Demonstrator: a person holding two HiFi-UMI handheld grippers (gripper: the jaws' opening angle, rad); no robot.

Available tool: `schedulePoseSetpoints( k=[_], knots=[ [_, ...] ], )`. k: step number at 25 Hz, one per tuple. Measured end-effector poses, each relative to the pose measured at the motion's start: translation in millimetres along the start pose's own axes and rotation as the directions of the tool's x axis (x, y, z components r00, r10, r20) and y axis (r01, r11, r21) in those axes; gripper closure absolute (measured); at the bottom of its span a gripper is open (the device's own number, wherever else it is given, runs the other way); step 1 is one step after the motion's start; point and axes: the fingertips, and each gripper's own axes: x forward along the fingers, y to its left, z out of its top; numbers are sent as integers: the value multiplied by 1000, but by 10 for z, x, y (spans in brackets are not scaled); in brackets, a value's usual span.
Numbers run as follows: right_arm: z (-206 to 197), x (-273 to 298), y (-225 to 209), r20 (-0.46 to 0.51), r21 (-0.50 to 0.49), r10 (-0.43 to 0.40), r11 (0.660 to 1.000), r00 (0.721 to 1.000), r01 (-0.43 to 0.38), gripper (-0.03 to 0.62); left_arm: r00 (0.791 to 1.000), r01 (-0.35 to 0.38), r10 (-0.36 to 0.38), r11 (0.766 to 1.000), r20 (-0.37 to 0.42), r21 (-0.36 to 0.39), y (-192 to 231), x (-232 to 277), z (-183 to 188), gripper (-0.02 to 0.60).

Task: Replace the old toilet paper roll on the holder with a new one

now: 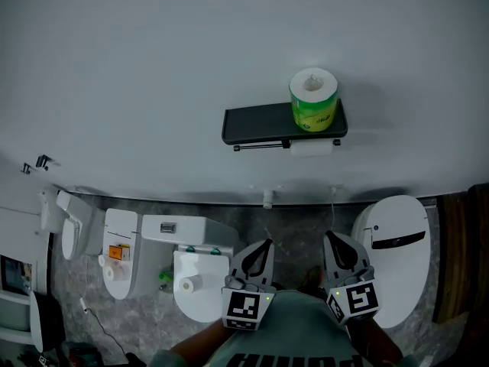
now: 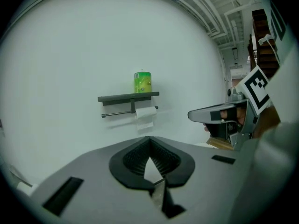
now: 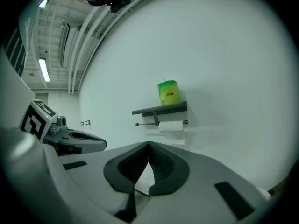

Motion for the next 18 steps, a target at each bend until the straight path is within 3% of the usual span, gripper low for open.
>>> schedulePoseSetpoints(
  k=[9, 18],
  knots=[
    [43, 103, -97, -10, 6, 2, 1000, 1000, -2, 586, 1000, -4, 4, 1000, 4, -13, 27, 133, 42, 577],
    [97, 226, -214, -70, -24, -70, 997, 995, 68, 586, 995, 85, -83, 996, 63, -27, 100, 513, 251, 577]
  ],
)
